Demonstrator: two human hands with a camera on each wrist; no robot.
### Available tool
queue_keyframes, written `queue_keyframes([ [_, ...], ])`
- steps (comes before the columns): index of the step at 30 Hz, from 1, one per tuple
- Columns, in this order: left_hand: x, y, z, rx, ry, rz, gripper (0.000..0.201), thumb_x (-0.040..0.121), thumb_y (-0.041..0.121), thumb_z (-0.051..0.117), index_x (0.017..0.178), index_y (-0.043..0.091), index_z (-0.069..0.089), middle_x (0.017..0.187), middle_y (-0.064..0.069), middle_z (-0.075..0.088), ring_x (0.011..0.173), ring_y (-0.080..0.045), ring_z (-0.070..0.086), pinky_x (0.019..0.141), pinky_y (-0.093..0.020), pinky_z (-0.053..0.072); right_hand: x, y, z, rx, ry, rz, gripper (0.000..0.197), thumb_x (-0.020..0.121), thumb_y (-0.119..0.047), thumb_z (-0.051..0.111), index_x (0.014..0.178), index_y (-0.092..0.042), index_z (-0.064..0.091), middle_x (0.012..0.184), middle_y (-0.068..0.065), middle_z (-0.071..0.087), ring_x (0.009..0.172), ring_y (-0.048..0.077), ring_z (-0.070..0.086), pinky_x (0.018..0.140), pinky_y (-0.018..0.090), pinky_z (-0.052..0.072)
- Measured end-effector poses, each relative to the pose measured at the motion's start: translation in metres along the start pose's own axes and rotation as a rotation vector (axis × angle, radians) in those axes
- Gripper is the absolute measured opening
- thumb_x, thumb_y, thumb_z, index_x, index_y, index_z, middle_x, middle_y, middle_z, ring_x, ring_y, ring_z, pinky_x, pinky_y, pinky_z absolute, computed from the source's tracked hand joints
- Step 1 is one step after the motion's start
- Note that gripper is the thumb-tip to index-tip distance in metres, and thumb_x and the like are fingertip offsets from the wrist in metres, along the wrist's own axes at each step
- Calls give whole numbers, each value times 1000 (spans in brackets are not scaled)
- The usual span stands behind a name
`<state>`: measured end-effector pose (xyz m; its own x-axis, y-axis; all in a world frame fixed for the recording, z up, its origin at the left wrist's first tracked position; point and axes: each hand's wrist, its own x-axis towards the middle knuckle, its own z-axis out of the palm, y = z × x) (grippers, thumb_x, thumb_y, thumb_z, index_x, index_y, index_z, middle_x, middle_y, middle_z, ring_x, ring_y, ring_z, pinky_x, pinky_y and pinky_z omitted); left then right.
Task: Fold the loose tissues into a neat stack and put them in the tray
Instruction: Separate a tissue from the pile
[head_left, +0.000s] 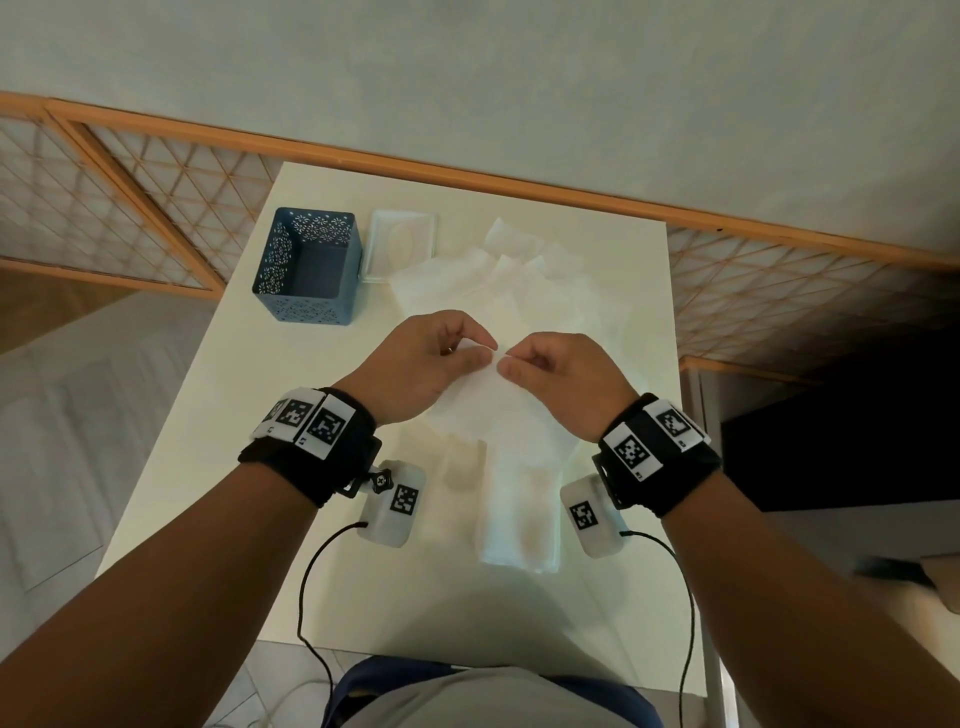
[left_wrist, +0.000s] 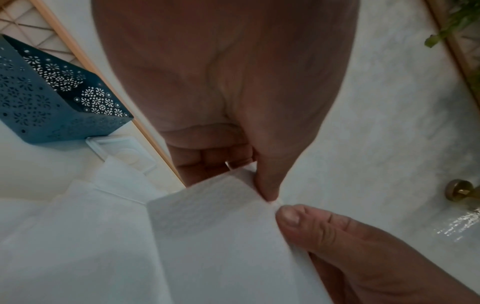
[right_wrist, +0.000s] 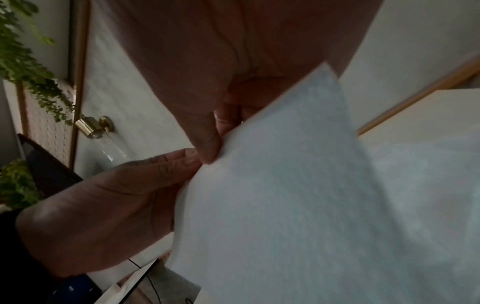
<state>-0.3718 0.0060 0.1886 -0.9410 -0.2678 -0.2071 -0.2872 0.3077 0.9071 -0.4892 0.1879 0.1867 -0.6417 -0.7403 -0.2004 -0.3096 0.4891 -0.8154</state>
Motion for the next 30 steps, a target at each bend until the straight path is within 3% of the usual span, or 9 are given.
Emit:
queue_keyframes([
  [3,2,-10,-1,-8,14,-30,3,100,24,72,102,24,75,72,7,62,65,-9,53,66,-26,44,-4,7,0,33,-5,46,14,96,-28,74,91,-14,75,75,-8,65,63,-2,53,62,11,41],
  [7,4,-19,-1,-31,35,-57,3,100,23,72,102,22,74,86,-7,72,76,-13,62,73,-32,49,-11,24,-2,90,-6,103,14,96,-31,74,92,-18,75,87,5,73,74,9,61,69,23,48],
  [9,5,-23,-1,-35,44,-69,4,100,22,72,102,21,75,89,-6,74,79,-14,63,76,-32,50,-16,33,-3,97,-8,119,13,96,-32,73,92,-20,76,87,0,74,75,7,62,71,21,48],
  [11,5,-27,0,-36,55,-88,4,100,21,72,102,20,75,85,7,72,79,-9,64,76,-27,49,-21,41,-4,117,-9,130,10,96,-32,73,92,-23,77,84,-5,74,73,4,61,70,16,48],
  [13,5,-33,1,-23,75,-107,3,100,21,72,100,20,75,82,16,71,78,-4,63,77,-25,47,-26,51,-4,149,1,150,9,97,-31,73,95,-23,78,88,-3,76,74,4,64,73,17,50],
  [17,-6,-47,12,-63,62,-217,4,99,21,72,97,18,74,87,1,75,79,-14,66,76,-33,53,-30,68,-2,221,68,225,10,95,-31,76,93,-21,77,88,4,75,73,8,64,74,19,50],
  [21,-33,-61,51,-161,-33,-384,11,99,16,69,95,6,69,86,-11,77,72,-21,74,78,-44,63,-25,84,6,239,134,320,15,92,-32,78,87,-18,73,80,-5,70,72,9,61,71,26,49],
  [25,-59,-79,91,-117,-165,-496,19,99,22,68,99,3,66,87,-11,79,78,-25,79,80,-43,63,-10,97,19,-24,11,287,19,94,-33,73,90,-14,72,83,-4,69,73,10,60,62,14,44],
  [30,-78,-95,120,-101,-295,-534,19,99,25,67,96,7,73,88,-5,81,78,-24,78,82,-44,63,3,107,45,-237,-227,210,17,96,-28,68,103,-14,76,94,-6,69,94,16,65,80,28,45],
])
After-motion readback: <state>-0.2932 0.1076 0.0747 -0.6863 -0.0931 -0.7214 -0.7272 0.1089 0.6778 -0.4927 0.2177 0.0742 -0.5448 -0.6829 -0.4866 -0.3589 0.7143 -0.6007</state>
